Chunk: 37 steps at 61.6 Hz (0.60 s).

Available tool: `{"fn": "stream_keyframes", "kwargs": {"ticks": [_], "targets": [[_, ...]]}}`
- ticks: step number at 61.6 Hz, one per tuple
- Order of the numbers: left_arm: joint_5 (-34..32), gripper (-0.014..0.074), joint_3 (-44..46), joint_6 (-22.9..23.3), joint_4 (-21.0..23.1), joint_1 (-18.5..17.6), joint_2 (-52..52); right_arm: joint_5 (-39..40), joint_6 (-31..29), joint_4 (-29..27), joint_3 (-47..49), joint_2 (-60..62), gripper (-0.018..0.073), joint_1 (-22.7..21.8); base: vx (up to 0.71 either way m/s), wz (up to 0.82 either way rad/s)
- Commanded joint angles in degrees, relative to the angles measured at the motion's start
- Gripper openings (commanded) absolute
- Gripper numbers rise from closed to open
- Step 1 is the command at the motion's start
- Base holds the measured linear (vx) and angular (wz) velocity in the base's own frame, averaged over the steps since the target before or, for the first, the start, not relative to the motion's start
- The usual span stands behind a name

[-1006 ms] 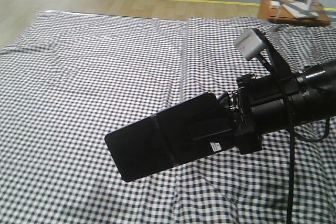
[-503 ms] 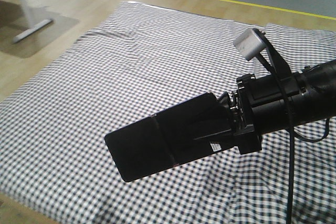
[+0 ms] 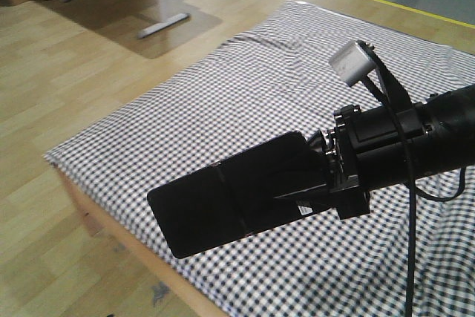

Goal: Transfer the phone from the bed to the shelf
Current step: 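Drive the base to the wooden shelf holding the phone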

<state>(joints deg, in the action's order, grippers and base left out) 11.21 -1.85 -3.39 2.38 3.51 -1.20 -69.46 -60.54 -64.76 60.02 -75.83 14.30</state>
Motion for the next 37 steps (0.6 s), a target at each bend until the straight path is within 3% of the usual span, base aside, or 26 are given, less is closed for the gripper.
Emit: {"fn": "stream_keyframes", "kwargs": {"ticks": [1,37], "targets": [[-4.0,0.0001,-0.4,0.0,0.6,0.1,-0.3,-4.3,-0.3,-5.1,1.6,1.8,-0.0002,0.0,-0.08,0.53],[-4.0,0.0001,-0.4,0.0,0.6,0.1,-0.3,-4.3,-0.3,-5.1,1.6,1.8,-0.0002,0.0,-0.07,0.55]]}}
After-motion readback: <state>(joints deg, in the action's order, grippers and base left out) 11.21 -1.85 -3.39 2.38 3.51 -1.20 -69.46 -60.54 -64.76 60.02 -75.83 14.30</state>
